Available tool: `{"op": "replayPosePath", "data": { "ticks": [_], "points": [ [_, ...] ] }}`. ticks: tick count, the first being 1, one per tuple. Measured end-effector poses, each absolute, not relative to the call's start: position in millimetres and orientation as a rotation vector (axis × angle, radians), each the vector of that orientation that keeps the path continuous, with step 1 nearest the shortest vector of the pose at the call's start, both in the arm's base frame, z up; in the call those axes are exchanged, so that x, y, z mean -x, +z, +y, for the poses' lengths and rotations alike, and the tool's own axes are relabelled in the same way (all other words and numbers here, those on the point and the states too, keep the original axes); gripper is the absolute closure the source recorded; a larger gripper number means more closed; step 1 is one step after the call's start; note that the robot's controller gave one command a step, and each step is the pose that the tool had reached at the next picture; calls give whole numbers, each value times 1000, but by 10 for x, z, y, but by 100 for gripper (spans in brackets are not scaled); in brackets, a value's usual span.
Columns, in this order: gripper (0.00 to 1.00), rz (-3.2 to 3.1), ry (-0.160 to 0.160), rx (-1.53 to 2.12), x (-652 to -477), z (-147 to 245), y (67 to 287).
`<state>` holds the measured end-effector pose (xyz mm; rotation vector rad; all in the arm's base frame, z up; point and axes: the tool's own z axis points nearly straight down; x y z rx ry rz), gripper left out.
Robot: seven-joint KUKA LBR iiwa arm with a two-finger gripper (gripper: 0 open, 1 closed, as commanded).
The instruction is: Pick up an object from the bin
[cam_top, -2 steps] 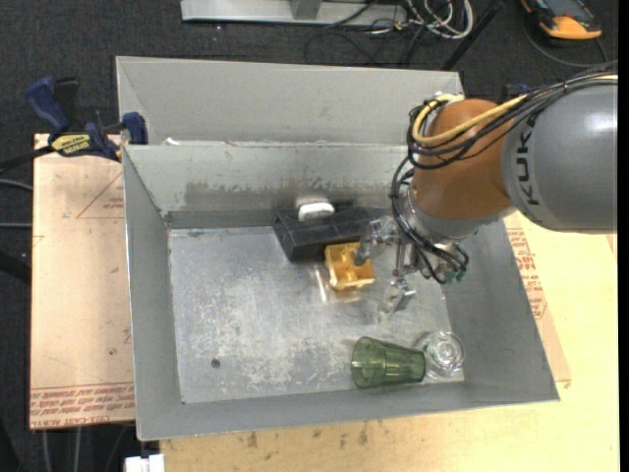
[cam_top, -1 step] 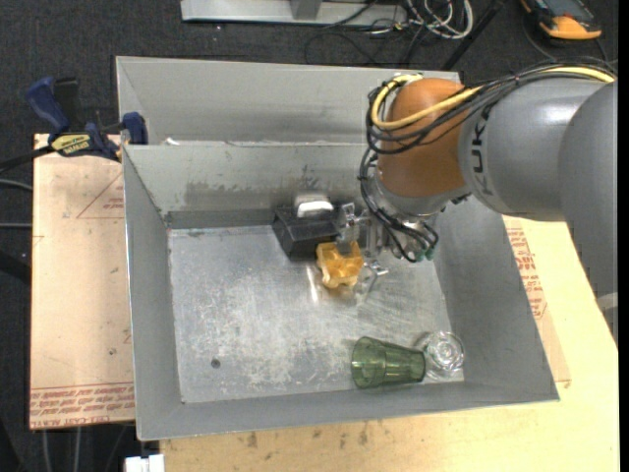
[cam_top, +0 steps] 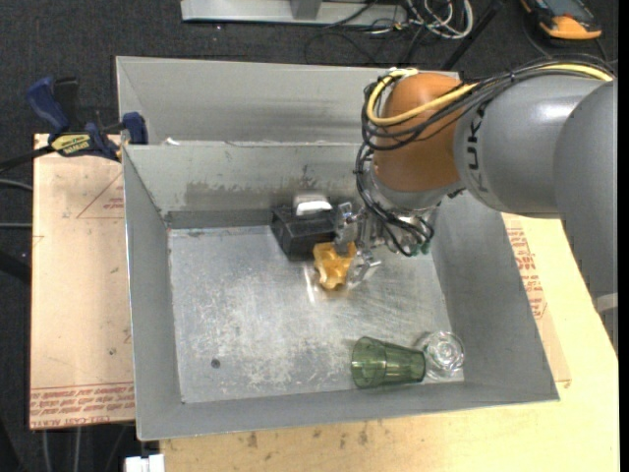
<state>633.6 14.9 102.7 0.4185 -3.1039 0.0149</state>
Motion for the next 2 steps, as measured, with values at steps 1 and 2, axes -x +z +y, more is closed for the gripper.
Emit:
{"op": "replayPosePath", "data": {
  "ticks": [1,2],
  "points": [
    [100,-3104,15,-418,-6336,149,1027],
    [100,-3105,-1,-491,-6303,33,2992]
  ]
}}
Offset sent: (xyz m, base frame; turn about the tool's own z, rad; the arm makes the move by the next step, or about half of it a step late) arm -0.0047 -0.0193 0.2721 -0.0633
